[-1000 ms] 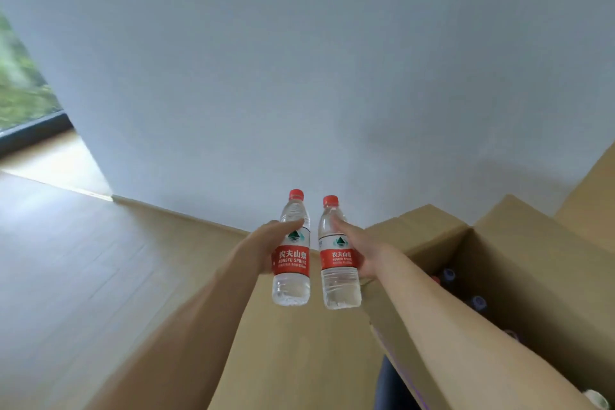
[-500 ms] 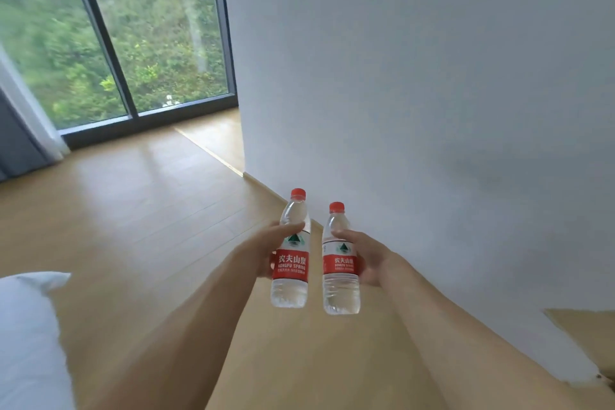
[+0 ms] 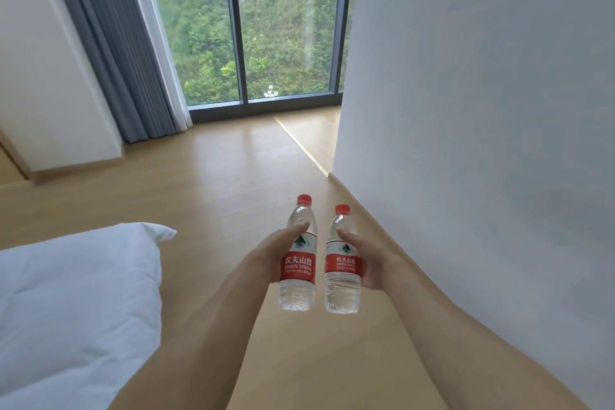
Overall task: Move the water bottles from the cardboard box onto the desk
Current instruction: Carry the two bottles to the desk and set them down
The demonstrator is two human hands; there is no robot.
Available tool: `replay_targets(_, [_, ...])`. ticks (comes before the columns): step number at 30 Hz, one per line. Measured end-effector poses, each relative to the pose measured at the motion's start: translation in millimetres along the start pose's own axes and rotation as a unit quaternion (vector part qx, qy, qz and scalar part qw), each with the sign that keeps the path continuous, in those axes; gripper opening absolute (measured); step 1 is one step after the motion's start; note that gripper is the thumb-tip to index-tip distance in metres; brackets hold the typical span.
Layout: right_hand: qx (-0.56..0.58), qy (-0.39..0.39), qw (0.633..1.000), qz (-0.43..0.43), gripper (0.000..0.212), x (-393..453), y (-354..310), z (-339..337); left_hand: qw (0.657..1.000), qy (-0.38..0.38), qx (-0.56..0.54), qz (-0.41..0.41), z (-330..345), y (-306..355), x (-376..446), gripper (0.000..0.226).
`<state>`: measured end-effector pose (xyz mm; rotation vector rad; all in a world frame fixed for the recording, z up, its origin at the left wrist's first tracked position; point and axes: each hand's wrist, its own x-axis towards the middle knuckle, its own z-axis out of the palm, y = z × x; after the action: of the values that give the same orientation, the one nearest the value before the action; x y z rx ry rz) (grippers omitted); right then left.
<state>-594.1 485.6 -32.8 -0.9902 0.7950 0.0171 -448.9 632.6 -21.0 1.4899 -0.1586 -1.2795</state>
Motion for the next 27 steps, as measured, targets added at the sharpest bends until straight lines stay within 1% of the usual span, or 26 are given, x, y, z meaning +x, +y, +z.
replay_targets(3, [-0.022,-0.021,0.999,0.024,0.063,37.1,-16.7,14.1,0.999,0.033,-0.006,-0.007,-22.5,9.9,17.8,0.052])
replay_targets(7, [-0.085,-0.052,0.994,0.051,0.064,97.1,-49.9,32.9,0.997,0.072,-0.011,0.003,-49.3,35.5,48.0,0.056])
replay_targets(10, [-0.130,-0.074,0.986,0.067,0.066,142.5,-81.6,47.2,0.994,0.101,-0.029,0.014,-67.5,63.1,74.9,0.055])
replay_targets(16, [-0.182,-0.136,0.970,0.084,0.065,218.6,-156.2,65.0,0.988,0.127,-0.077,0.031,-86.9,126.1,124.5,0.056])
replay_targets(20, [-0.189,-0.171,0.963,0.089,0.066,263.3,-195.2,75.3,0.980,0.166,-0.096,0.048,-99.4,160.2,152.4,0.053])
replay_targets(27, [-0.182,-0.234,0.949,0.108,0.066,327.8,-229.1,111.8,0.968,0.210,-0.127,0.051,-141.2,196.2,190.4,0.056])
